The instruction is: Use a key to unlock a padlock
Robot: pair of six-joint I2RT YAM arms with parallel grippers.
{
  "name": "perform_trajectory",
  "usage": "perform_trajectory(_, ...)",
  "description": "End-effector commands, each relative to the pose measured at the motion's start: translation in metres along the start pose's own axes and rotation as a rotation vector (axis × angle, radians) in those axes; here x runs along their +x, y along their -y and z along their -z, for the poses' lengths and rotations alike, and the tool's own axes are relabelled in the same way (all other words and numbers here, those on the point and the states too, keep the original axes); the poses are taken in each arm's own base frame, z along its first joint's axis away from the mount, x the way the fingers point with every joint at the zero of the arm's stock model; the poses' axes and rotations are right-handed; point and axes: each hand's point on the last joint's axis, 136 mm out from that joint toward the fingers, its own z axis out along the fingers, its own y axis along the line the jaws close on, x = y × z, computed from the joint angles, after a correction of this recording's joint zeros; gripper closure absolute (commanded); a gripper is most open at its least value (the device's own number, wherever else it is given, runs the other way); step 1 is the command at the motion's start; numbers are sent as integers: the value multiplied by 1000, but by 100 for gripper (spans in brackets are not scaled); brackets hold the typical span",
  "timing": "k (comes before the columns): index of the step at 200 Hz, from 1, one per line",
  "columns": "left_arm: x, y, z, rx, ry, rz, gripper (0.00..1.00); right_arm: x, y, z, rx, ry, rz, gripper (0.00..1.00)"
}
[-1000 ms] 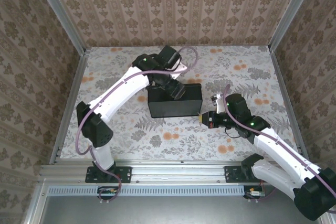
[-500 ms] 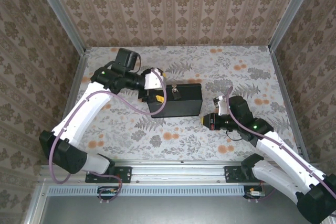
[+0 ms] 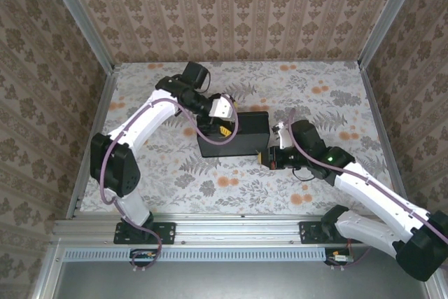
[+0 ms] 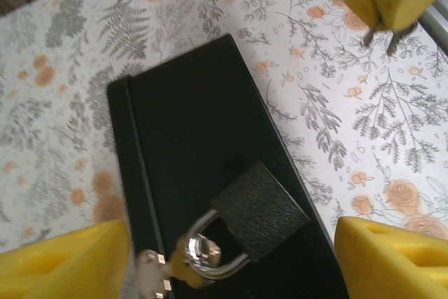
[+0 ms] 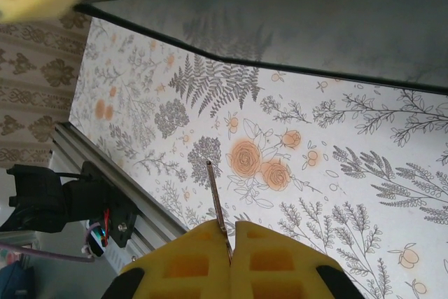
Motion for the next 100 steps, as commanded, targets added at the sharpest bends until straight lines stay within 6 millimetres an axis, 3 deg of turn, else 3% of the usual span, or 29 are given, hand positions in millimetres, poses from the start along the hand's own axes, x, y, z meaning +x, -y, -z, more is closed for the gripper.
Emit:
perform_trajectory(1,-11,3,-1,59,30,-52,23,-10,-8,3,1,23,9,100)
perform_trajectory(74,-8,17,-5,180,13,-37,25,-2,3,-2,31,7,-4,100)
perform_trajectory(100,2,14,-13,186,-19,-39,25,-3,2,-3,31,-2,-2,100)
